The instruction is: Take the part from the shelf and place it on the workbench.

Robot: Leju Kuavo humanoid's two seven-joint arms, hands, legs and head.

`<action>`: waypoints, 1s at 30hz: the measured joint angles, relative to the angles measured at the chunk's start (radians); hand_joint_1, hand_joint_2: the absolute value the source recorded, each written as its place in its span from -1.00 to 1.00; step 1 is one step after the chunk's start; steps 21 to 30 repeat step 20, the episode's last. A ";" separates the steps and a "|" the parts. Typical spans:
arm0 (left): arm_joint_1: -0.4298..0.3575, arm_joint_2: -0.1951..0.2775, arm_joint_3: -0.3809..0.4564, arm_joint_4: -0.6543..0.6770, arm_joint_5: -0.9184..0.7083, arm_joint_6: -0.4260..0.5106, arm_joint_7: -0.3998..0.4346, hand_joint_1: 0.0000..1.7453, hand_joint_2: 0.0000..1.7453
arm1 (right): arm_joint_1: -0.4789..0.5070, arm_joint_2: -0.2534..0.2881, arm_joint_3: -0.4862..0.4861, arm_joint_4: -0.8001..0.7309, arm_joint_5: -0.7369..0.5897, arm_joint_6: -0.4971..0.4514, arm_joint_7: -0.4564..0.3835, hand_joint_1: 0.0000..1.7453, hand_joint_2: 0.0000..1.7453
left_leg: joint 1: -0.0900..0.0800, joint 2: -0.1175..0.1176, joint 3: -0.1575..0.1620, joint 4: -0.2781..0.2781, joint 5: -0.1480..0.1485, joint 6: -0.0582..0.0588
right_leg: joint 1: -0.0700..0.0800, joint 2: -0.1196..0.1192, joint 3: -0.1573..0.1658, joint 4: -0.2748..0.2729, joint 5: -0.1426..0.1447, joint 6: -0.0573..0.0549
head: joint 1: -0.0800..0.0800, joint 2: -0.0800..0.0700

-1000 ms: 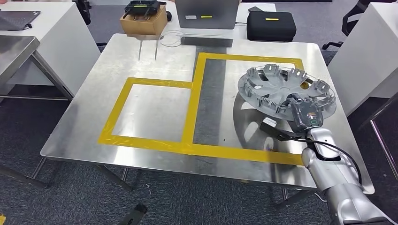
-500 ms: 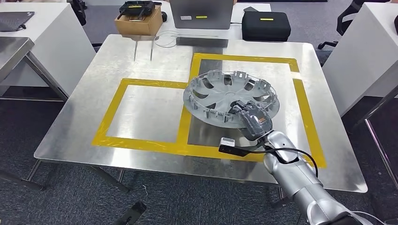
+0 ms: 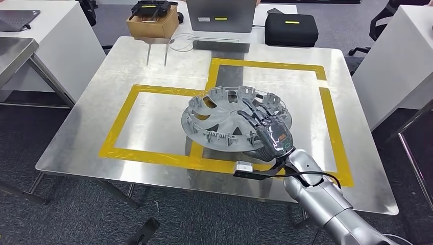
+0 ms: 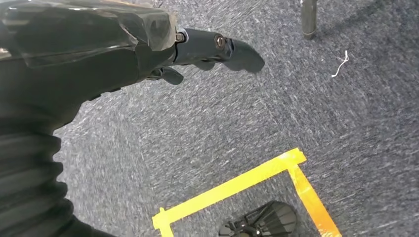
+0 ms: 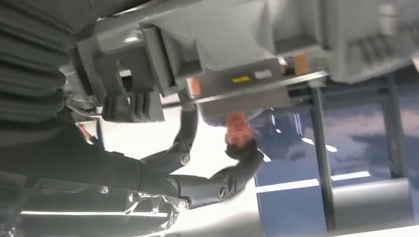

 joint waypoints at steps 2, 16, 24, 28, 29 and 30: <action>0.000 0.000 0.000 0.001 0.011 0.005 0.004 -1.00 -1.00 | -0.016 -0.001 0.018 0.005 0.054 0.054 0.097 -1.00 -1.00 | 0.005 0.000 -0.026 0.059 -0.039 -0.013 | -0.006 0.001 0.001 -0.001 0.002 -0.011 | -0.003 0.000; -0.001 0.003 0.000 0.006 0.028 0.009 0.017 -1.00 -1.00 | -0.100 0.014 0.109 0.081 0.149 0.227 0.276 -1.00 -1.00 | 0.007 0.000 0.012 -0.020 0.009 0.013 | 0.003 0.002 -0.008 0.004 -0.002 0.006 | -0.004 0.000; -0.003 0.002 -0.001 0.006 0.029 0.008 0.019 -1.00 -1.00 | -0.110 0.013 0.119 0.094 0.156 0.279 0.297 -1.00 -1.00 | 0.008 0.002 0.017 -0.035 0.018 0.025 | 0.004 0.001 -0.103 0.201 -0.088 -0.006 | -0.002 0.000; -0.003 0.002 -0.001 0.006 0.029 0.008 0.019 -1.00 -1.00 | -0.110 0.013 0.119 0.094 0.156 0.279 0.297 -1.00 -1.00 | 0.008 0.002 0.017 -0.035 0.018 0.025 | 0.004 0.001 -0.103 0.201 -0.088 -0.006 | -0.002 0.000; -0.003 0.002 -0.001 0.006 0.029 0.008 0.019 -1.00 -1.00 | -0.110 0.013 0.119 0.094 0.156 0.279 0.297 -1.00 -1.00 | 0.008 0.002 0.017 -0.035 0.018 0.025 | 0.004 0.001 -0.103 0.201 -0.088 -0.006 | -0.002 0.000; -0.003 0.002 -0.001 0.006 0.029 0.008 0.019 -1.00 -1.00 | -0.110 0.013 0.119 0.094 0.156 0.279 0.297 -1.00 -1.00 | 0.008 0.002 0.017 -0.035 0.018 0.025 | 0.004 0.001 -0.103 0.201 -0.088 -0.006 | -0.002 0.000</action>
